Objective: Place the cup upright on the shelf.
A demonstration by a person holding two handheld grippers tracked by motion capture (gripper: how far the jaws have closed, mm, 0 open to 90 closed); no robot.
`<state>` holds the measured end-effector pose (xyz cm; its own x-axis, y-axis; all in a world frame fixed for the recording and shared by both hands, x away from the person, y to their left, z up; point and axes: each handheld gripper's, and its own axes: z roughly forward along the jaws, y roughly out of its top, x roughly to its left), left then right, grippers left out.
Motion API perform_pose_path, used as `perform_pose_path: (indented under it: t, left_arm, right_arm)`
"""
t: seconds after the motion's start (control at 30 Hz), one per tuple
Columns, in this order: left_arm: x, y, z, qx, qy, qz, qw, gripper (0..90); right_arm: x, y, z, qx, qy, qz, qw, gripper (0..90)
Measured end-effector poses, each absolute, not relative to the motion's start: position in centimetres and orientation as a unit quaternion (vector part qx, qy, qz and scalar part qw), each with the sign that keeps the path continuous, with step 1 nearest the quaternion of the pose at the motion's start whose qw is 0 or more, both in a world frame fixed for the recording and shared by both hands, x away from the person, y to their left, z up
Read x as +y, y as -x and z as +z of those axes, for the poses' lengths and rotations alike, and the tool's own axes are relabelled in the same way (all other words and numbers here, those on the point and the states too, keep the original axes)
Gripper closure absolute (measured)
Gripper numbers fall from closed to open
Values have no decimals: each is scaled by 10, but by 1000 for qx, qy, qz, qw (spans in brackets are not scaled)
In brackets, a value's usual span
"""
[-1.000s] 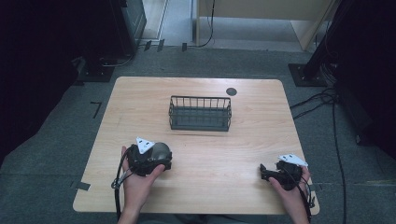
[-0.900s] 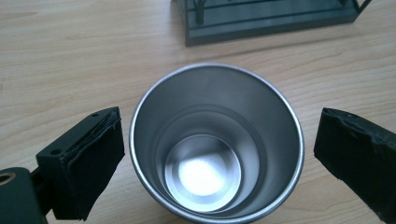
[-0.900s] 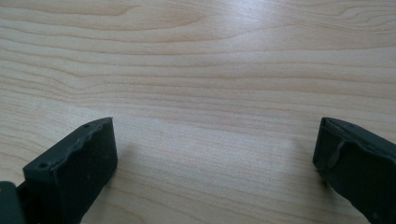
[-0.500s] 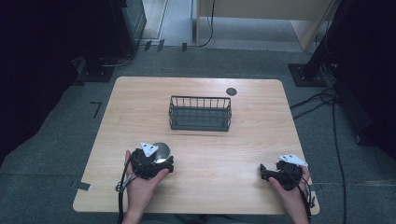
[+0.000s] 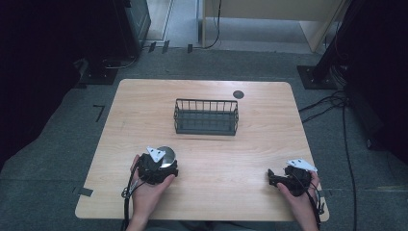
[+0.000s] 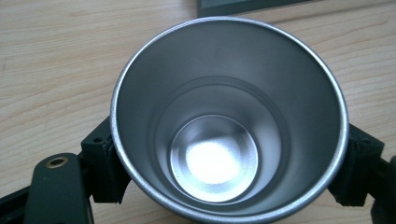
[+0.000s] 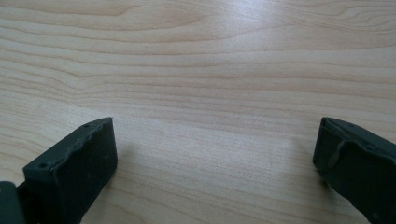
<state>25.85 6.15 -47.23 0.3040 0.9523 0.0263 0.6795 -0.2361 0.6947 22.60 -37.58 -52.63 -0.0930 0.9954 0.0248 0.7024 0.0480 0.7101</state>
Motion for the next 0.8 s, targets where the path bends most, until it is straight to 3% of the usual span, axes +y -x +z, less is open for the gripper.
perform_pose_path:
  t: [0.8]
  left_arm:
    - [66, -281, -451, 547, -743, 234, 306, 192]
  right_arm:
    - [-376, -226, -526, 680, -625, 292, 250, 0]
